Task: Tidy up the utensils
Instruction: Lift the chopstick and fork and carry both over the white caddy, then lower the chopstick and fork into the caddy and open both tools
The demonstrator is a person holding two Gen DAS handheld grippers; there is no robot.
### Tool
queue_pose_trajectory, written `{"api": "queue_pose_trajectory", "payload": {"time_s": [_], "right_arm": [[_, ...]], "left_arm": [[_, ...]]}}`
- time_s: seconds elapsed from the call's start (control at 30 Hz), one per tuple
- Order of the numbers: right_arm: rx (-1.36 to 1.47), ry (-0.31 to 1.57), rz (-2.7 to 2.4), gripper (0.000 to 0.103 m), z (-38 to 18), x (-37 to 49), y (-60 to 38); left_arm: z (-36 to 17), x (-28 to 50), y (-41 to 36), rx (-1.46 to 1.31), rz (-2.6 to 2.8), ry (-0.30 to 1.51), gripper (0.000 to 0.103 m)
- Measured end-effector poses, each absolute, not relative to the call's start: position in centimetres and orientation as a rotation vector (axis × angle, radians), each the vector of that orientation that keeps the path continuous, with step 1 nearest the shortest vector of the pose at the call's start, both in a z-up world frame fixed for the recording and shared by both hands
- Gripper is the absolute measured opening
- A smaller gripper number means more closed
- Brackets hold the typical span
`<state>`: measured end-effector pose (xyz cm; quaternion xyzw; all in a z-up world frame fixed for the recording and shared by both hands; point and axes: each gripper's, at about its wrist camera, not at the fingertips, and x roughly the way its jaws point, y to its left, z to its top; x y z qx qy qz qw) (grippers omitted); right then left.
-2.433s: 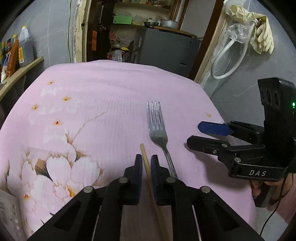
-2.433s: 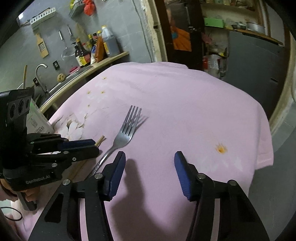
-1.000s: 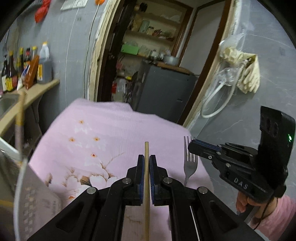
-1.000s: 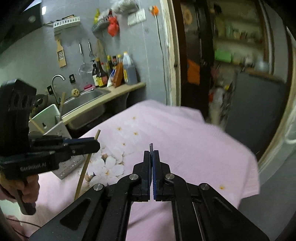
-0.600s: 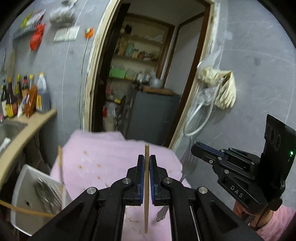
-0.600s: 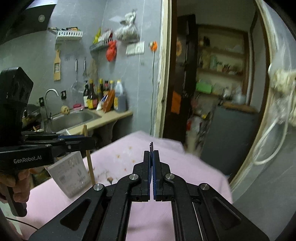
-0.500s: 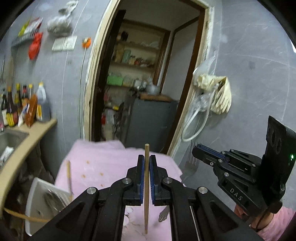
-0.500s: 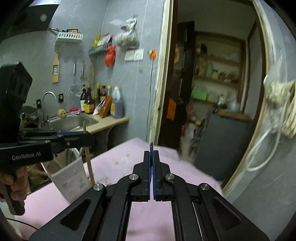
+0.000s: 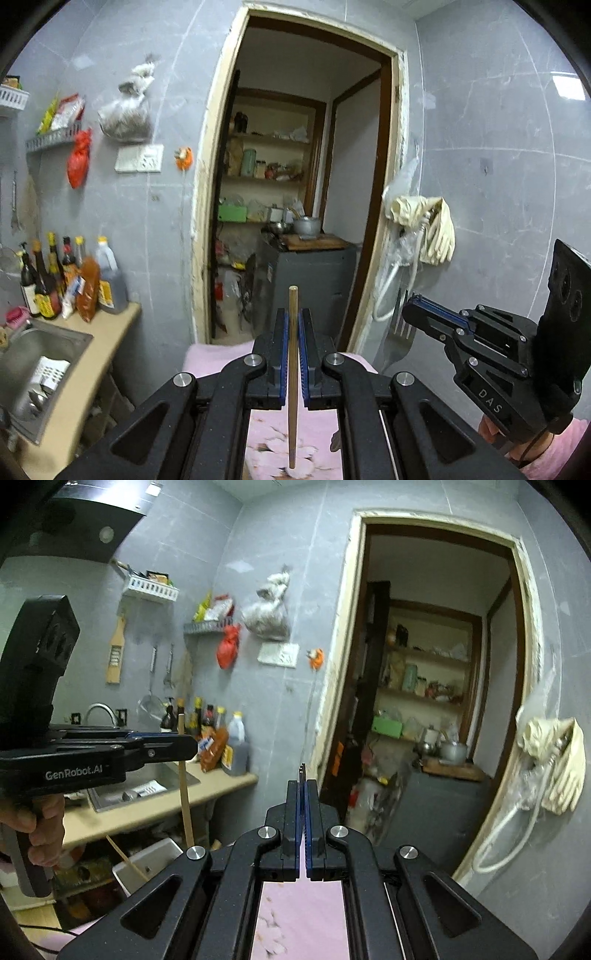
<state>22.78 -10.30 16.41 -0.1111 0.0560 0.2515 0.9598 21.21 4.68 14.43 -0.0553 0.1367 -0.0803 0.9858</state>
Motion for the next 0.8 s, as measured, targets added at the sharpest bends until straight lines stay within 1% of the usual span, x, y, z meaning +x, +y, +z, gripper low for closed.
{"api": "queue_pose_trajectory", "payload": {"time_s": [0.23, 0.6, 0.8], "right_arm": [[-0.252, 0.083, 0.56, 0.002, 16.3, 21.2, -5.7], [-0.264, 0.132, 0.573, 0.002, 11.4, 21.6, -2.0], [-0.364, 0.166, 0.567, 0.002, 8.6, 21.5, 0.1]], "left_arm": [[14.9, 19.6, 7.9, -0.103, -0.121, 0.255, 0.005], [11.1, 18.7, 10.5, -0.082, -0.048, 0.295, 0.006], [8.4, 18.6, 11.4, -0.11, -0.056, 0.32, 0.006]]}}
